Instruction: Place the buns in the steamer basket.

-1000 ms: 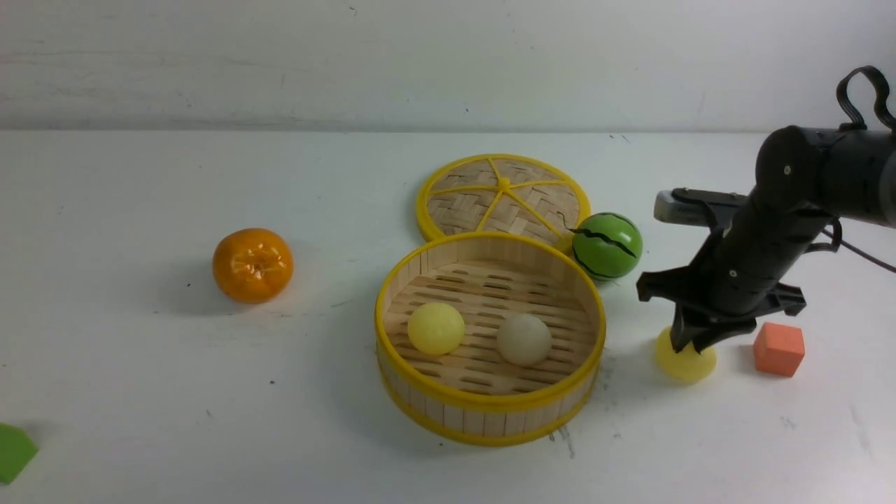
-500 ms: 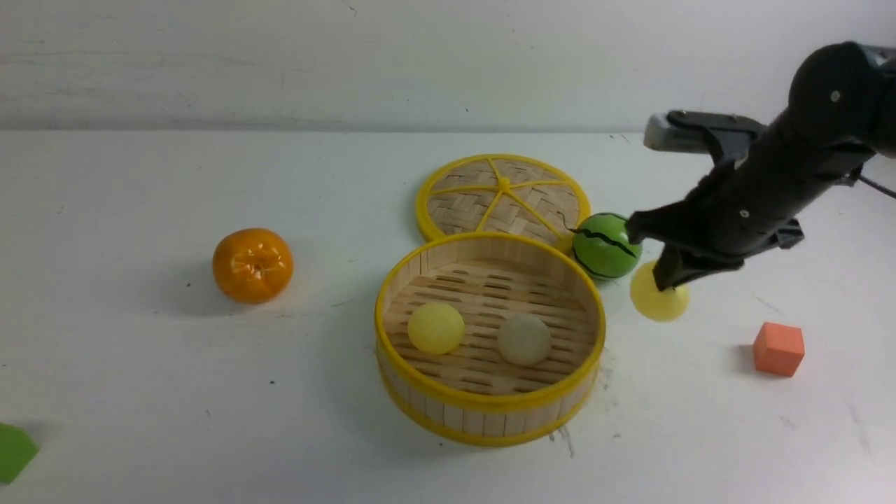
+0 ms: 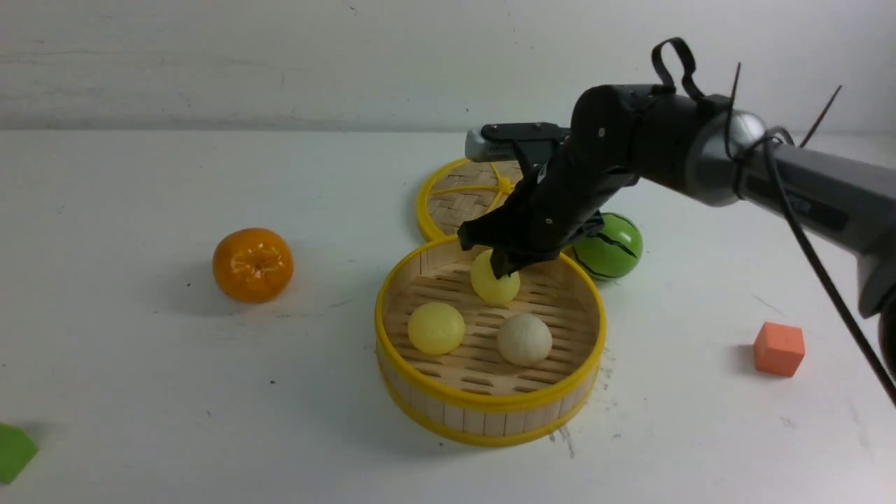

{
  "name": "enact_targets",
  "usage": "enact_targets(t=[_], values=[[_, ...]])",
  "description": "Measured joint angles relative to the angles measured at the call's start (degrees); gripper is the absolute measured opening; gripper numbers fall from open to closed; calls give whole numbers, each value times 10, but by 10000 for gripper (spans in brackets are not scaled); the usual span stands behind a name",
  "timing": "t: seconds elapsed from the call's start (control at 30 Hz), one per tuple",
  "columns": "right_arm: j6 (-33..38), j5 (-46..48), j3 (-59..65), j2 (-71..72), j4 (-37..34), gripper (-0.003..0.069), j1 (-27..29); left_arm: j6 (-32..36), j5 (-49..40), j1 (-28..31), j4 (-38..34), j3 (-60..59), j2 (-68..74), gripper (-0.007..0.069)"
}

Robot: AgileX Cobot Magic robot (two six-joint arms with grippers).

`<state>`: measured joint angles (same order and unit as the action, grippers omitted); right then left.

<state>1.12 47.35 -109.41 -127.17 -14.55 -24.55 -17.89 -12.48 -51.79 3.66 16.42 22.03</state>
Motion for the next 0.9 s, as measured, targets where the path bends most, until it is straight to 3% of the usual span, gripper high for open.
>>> enact_targets(t=[0.1,0.17,0.2,0.3,0.37,0.47,0.6,0.9], values=[[-11,22,-31,-26,1,134,0,0,0,0,0,0,0,39],[-29,32,-41,-26,4,241,0,0,0,0,0,0,0,39],[-29,32,-41,-26,4,251,0,0,0,0,0,0,0,39],[-36,81,-55,-14,13,442,0,0,0,0,0,0,0,44],[-36,140,-55,19,20,515,0,0,0,0,0,0,0,48],[-39,210,-55,88,36,547,0,0,-1,0,0,0,0,54],[-39,225,-21,179,45,533,0,0,-1,0,0,0,0,57],[-117,236,218,465,16,409,-1,0,-1,0,0,0,0,60]])
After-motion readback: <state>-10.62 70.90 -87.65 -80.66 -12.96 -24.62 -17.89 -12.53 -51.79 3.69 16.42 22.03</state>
